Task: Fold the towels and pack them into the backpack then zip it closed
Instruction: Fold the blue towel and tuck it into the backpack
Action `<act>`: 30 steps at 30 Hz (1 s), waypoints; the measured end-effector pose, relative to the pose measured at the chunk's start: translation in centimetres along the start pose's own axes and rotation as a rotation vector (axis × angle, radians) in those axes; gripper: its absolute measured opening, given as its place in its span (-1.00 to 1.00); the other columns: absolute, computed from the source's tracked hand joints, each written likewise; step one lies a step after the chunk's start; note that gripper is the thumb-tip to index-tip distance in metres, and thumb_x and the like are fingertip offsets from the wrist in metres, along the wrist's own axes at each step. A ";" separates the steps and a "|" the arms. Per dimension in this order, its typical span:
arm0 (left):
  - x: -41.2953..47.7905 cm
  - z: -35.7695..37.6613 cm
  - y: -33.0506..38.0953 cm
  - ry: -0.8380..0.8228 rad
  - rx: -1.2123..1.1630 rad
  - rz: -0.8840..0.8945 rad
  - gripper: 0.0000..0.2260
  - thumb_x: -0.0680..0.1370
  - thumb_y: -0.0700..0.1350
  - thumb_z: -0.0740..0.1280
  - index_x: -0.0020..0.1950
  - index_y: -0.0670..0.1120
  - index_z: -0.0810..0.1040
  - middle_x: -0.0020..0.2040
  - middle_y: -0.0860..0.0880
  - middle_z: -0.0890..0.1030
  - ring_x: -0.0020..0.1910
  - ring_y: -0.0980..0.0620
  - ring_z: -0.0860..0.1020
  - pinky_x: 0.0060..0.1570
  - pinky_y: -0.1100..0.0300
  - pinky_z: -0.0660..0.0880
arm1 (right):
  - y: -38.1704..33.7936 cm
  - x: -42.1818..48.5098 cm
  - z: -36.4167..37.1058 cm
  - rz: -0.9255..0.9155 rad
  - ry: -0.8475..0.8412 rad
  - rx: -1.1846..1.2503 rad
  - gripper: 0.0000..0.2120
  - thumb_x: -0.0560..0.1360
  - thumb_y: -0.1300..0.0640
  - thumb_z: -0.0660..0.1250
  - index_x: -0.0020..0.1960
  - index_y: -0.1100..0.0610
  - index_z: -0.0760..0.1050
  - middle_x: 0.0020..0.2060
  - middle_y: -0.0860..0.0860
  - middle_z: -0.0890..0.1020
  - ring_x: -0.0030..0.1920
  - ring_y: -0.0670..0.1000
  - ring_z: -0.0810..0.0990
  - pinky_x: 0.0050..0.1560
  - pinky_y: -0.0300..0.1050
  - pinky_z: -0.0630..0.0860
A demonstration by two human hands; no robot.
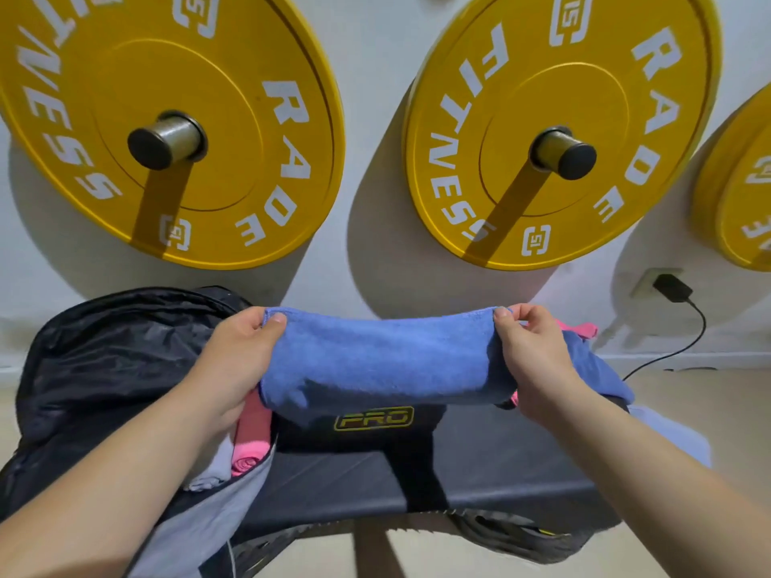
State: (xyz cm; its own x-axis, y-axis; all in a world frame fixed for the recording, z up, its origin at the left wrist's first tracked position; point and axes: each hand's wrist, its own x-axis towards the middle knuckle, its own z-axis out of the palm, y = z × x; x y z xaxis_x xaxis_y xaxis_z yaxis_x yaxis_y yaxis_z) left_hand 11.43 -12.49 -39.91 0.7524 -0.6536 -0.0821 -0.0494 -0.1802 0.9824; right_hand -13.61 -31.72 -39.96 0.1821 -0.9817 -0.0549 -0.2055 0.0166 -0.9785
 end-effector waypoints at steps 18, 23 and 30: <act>1.3 0.1 1.7 0.266 0.042 0.267 -0.84 0.67 -0.12 0.31 0.06 -0.08 0.69 -0.21 -0.09 0.70 -0.36 0.16 0.62 -0.23 0.29 0.58 | -1.5 1.1 0.4 -0.338 0.047 0.177 -0.91 0.62 0.09 0.34 -0.07 0.00 0.54 -0.17 0.11 0.66 -0.12 0.02 0.62 0.01 0.09 0.65; 1.6 0.3 0.0 0.120 -0.021 0.135 -0.83 0.68 -0.17 0.29 0.02 -0.08 0.68 -0.10 -0.05 0.75 -0.11 0.06 0.72 -0.03 0.23 0.63 | -0.4 1.5 -0.5 -0.313 0.026 0.135 -0.88 0.61 0.16 0.31 -0.11 0.05 0.51 -0.23 0.06 0.61 -0.13 0.03 0.62 0.11 0.18 0.63; 0.6 -1.5 -5.8 -0.303 0.364 -0.203 -0.84 0.66 -0.25 0.29 0.03 -0.27 0.65 -0.02 -0.38 0.69 -0.28 0.06 0.67 -0.17 0.22 0.64 | 6.1 0.1 -3.4 0.055 -0.546 -0.288 -0.81 0.57 0.32 0.32 -0.19 0.13 0.52 -0.23 0.09 0.58 -0.19 0.02 0.55 0.06 0.15 0.65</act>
State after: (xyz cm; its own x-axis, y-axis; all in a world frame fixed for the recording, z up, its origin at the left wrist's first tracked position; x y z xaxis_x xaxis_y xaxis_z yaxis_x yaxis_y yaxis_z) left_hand 13.18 -10.72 -45.44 0.5491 -0.7530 -0.3626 -0.1885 -0.5343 0.8240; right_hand -18.12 -32.41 -45.27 0.6140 -0.7411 -0.2716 -0.4655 -0.0622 -0.8828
